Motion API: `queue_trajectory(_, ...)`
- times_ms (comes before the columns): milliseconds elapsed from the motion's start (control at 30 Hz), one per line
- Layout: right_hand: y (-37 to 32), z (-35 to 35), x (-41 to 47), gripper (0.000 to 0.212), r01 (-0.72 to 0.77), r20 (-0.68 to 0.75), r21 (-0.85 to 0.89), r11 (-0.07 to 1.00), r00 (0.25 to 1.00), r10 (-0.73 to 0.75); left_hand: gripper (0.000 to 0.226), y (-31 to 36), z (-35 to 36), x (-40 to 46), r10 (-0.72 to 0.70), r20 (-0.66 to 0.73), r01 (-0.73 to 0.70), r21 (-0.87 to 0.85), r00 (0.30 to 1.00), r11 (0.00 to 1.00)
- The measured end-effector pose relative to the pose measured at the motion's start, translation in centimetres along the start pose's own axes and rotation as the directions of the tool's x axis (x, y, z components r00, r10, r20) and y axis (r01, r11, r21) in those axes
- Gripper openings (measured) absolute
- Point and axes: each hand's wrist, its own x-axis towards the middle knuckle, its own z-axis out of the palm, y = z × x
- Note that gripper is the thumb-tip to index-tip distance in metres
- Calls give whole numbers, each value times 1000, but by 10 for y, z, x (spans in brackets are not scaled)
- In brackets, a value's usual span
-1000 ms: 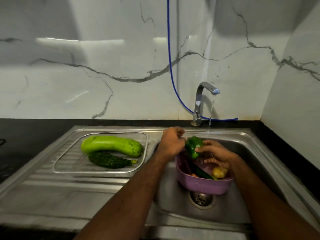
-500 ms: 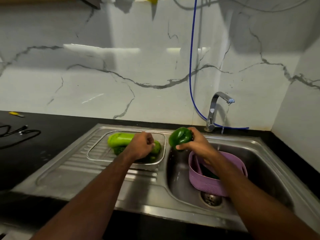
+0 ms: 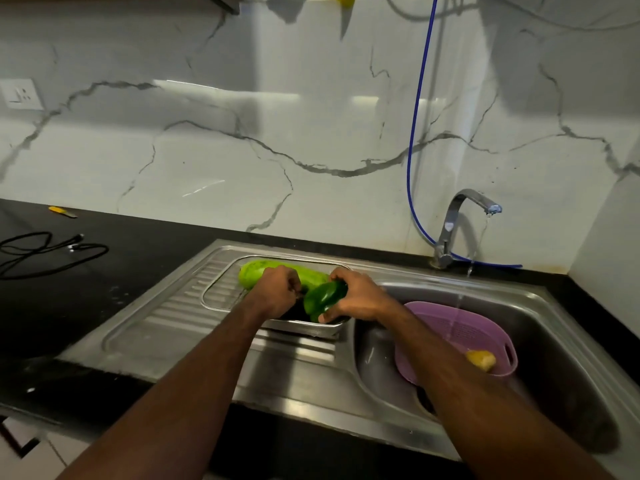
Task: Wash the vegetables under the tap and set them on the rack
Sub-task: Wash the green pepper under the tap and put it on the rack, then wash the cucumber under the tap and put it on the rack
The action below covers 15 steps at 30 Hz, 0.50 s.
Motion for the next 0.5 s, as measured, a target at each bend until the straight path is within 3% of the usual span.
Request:
queue_trajectory(233, 7, -3, 3, 70, 31, 19, -70, 997, 999, -29, 20, 8, 0, 5, 13, -97, -15, -19, 995, 1000)
queue_trajectory(367, 18, -15, -2, 59, 6, -28, 130, 991, 1000, -2, 22, 33, -1, 14, 93, -152, -103, -65, 984, 993)
queue_trajectory(500, 39, -42, -15, 32, -37, -94, 393, 919, 992, 80, 18, 74, 10, 29, 175, -177, -198, -119, 968, 973)
